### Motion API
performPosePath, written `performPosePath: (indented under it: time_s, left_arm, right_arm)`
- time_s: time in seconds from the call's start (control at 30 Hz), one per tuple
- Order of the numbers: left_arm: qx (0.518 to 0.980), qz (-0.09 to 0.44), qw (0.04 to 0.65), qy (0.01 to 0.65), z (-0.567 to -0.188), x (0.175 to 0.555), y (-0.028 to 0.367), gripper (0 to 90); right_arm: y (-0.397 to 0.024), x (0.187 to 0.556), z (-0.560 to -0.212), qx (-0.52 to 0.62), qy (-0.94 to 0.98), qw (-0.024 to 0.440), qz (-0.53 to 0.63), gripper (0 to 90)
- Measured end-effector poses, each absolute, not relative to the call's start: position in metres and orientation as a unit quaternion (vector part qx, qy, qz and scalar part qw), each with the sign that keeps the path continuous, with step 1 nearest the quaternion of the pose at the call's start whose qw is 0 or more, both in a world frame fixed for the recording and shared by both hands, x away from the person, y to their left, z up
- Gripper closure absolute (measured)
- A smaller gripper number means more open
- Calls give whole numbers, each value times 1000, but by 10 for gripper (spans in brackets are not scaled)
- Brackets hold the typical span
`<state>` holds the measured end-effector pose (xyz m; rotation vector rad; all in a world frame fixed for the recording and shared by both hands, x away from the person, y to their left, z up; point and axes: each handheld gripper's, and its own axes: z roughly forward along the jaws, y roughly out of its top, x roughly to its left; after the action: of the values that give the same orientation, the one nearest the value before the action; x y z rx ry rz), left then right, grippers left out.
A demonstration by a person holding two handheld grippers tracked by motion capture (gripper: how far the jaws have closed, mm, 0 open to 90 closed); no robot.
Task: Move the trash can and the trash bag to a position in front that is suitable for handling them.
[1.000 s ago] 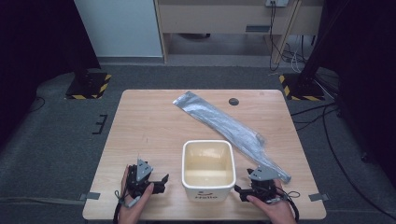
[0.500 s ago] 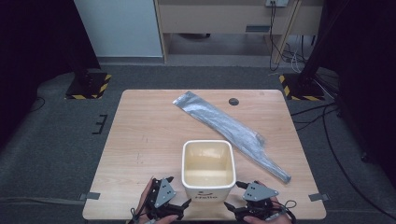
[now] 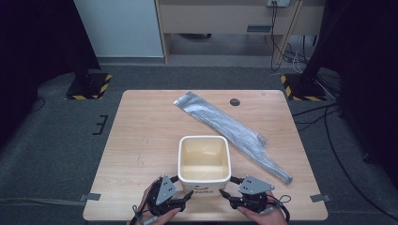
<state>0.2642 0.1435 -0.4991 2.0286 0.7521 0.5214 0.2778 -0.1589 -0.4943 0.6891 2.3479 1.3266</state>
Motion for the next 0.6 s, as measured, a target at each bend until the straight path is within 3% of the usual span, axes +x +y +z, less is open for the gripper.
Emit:
performPosePath:
  time_s: [0.13, 0.47, 0.6]
  left_arm:
    - [820, 206, 438, 305, -504, 278, 145, 250]
    - [812, 194, 436, 335, -502, 303, 146, 265]
    - [807, 207, 436, 339, -508, 308, 149, 311]
  right_arm:
    - [-154, 290, -494, 248, 833, 181, 460, 446]
    - [-144, 315, -493, 262, 833, 184, 451, 425]
    - [-143, 322, -496, 271, 824, 187, 461, 455]
